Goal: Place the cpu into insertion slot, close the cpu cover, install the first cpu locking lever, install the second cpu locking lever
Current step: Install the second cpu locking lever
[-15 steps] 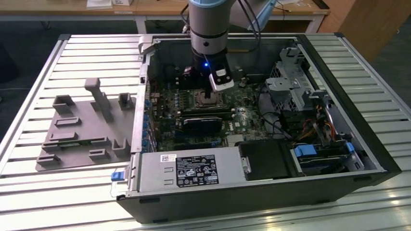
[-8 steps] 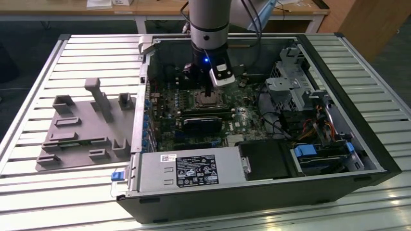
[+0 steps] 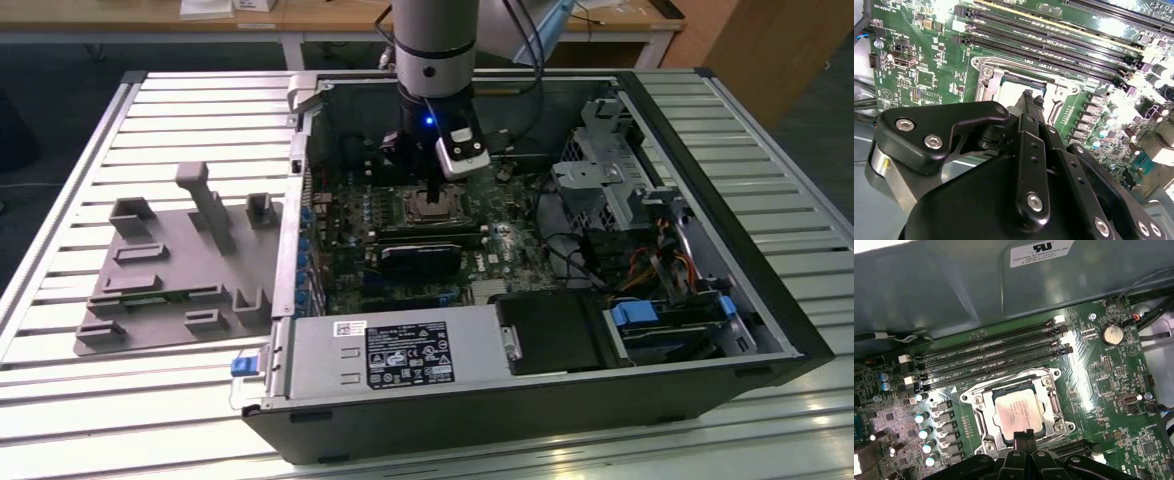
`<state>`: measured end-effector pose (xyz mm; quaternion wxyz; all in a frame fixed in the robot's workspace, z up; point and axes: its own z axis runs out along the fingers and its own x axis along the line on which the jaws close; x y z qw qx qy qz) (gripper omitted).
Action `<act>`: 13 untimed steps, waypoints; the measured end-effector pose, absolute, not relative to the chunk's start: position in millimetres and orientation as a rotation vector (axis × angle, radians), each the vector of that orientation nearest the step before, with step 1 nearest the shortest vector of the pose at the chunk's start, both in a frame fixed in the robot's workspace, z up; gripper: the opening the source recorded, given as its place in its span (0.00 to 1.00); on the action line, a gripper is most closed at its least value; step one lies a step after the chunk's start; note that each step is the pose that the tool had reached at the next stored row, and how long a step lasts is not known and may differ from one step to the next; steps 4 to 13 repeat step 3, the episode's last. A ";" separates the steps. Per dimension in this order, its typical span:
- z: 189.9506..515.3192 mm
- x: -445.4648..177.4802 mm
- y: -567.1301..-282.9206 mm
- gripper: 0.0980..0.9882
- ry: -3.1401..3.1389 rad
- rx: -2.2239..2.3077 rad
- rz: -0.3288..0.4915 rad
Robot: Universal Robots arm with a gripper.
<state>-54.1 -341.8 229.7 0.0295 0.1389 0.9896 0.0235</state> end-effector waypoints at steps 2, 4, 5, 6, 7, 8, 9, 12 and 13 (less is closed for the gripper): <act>229.8 -54.1 -341.8 0.00 3.052 0.428 0.072; 229.8 -54.1 -341.8 0.00 3.052 0.428 0.072; 229.8 -54.1 -341.8 0.00 3.052 0.428 0.072; 229.8 -54.1 -341.8 0.00 3.052 0.428 0.072; 229.8 -54.1 -341.8 0.00 3.052 0.428 0.072; 229.8 -54.1 -341.8 0.00 3.052 0.428 0.072; 229.8 -54.1 -341.8 0.00 3.052 0.428 0.072; 229.8 -54.1 -341.8 0.00 3.052 0.428 0.072; 229.8 -54.1 -341.8 0.00 3.052 0.428 0.072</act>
